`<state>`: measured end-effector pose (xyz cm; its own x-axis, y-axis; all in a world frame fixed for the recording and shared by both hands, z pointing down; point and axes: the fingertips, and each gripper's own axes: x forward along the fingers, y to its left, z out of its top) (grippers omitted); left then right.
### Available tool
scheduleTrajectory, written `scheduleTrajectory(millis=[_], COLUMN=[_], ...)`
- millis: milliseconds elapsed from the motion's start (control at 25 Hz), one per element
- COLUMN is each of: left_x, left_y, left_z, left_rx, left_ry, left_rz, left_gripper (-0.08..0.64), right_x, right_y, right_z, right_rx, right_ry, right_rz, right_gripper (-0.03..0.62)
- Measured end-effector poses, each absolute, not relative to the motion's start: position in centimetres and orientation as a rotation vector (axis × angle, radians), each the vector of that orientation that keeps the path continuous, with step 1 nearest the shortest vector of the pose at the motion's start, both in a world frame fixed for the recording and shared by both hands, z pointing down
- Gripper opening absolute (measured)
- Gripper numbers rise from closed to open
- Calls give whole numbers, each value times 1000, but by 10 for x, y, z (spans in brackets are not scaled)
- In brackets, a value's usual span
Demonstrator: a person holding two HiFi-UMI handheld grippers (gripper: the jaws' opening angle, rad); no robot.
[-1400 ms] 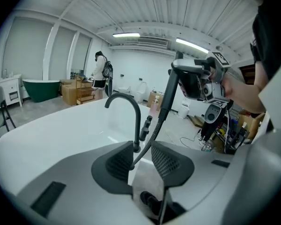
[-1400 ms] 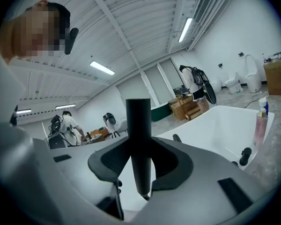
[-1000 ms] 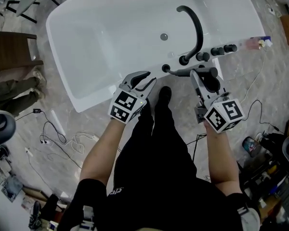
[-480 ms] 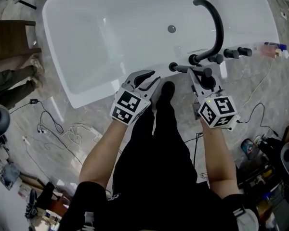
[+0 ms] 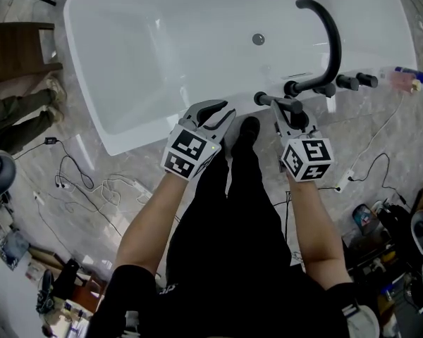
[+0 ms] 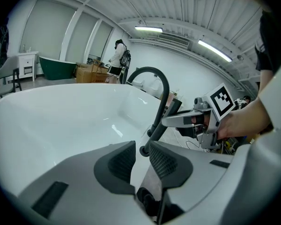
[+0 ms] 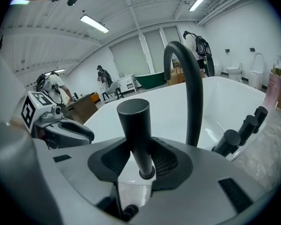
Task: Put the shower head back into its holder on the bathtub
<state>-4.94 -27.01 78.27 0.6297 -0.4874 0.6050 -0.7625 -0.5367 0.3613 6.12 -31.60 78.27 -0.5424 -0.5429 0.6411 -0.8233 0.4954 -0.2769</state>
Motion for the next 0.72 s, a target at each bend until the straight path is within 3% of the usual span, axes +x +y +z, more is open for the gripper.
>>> scheduleTrajectory(millis=[440,720], left_x=[-49,-56], left_y=[-268,-263], left_z=[755,691], left_rx=[2267,2333], left_ry=[-963,-985], left_rz=[564,545], left_gripper=[98,97], right_x=[44,38], right_y=[-308,-306], right_z=[790,722], right_rx=[1080,1116], right_ry=[-2208,-2277], right_rz=[746,726], right_gripper=[162,165])
